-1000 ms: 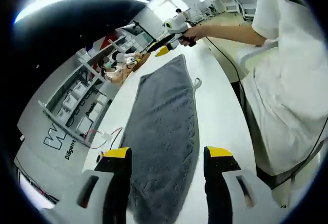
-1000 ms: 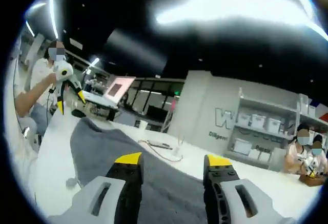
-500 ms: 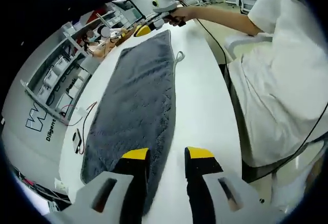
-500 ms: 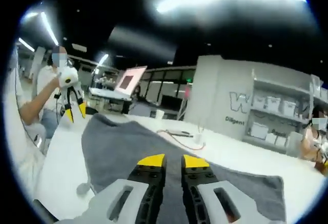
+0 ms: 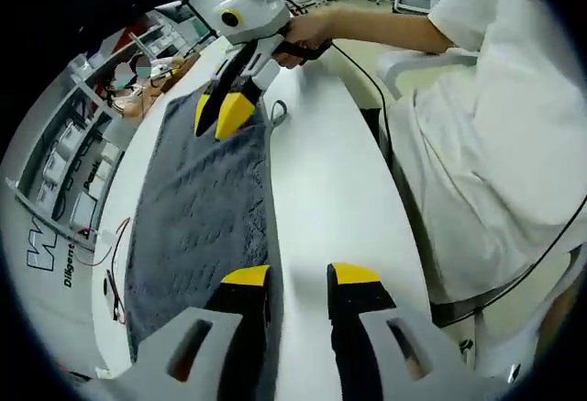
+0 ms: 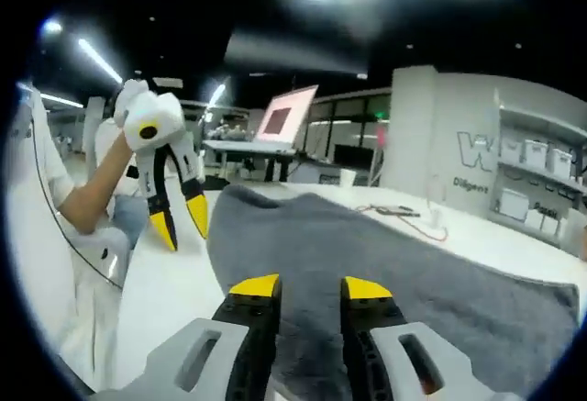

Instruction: Open the folded towel by lifting each exposed corner and separating the folded layers until the towel lies flat within the target outline without major curled edges

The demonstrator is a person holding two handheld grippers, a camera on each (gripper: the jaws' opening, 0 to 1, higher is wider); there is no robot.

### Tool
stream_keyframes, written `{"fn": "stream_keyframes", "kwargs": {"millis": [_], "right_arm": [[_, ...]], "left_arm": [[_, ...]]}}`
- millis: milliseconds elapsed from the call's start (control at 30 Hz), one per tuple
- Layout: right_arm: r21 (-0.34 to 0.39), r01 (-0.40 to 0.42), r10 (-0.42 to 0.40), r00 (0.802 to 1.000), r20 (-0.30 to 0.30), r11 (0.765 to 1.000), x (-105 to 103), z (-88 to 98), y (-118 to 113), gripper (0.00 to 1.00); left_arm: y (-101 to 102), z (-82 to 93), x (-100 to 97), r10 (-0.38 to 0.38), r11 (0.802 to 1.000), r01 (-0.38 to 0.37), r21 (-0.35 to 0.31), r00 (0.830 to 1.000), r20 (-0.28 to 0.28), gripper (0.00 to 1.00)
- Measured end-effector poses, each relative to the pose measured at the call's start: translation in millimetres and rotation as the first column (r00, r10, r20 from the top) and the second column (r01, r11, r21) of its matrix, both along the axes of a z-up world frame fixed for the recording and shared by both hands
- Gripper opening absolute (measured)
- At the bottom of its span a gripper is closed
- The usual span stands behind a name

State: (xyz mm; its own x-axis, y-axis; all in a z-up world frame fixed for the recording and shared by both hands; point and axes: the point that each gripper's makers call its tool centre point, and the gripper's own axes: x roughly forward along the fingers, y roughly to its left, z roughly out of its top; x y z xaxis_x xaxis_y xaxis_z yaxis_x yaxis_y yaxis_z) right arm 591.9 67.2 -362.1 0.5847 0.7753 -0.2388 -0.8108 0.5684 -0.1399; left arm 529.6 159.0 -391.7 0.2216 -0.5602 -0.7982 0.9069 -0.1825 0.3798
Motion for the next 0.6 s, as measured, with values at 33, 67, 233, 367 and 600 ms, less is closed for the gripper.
{"fn": "stream_keyframes", "kwargs": {"millis": [33,67,233,367,600], "right_arm": [[-0.020,-0.016,0.015,1.000,-0.014,1.000,-4.4,-5.6,5.5,0.28],[-0.049,-0.040,0.039,0.999,-0.014,0.998,-14.1,-13.4,16.3,0.27],[-0.159,-0.052,0.055,0.998,0.014,0.986,-20.5,-23.2,38.2,0.30],[-0.108,-0.061,0.067,0.996,0.052,0.992,-15.5,-21.9,37.8,0.01],[-0.022,-0.023,0.021,0.996,-0.082,0.999,-10.3,-14.8,37.2,0.00]], "left_arm": [[-2.6,-2.0,-1.6,-0.018,1.000,0.018,0.008,1.000,-0.011,0.12],[-3.1,-1.9,0.0,-0.007,1.000,0.007,0.003,1.000,-0.008,0.10],[-7.5,-0.2,8.3,0.008,1.000,-0.007,-0.029,1.000,0.018,0.14],[3.9,-0.9,23.4,0.071,0.997,-0.072,0.010,0.995,0.070,0.13],[5.7,-0.8,41.5,0.107,0.994,-0.109,0.007,0.983,0.151,0.16]]}}
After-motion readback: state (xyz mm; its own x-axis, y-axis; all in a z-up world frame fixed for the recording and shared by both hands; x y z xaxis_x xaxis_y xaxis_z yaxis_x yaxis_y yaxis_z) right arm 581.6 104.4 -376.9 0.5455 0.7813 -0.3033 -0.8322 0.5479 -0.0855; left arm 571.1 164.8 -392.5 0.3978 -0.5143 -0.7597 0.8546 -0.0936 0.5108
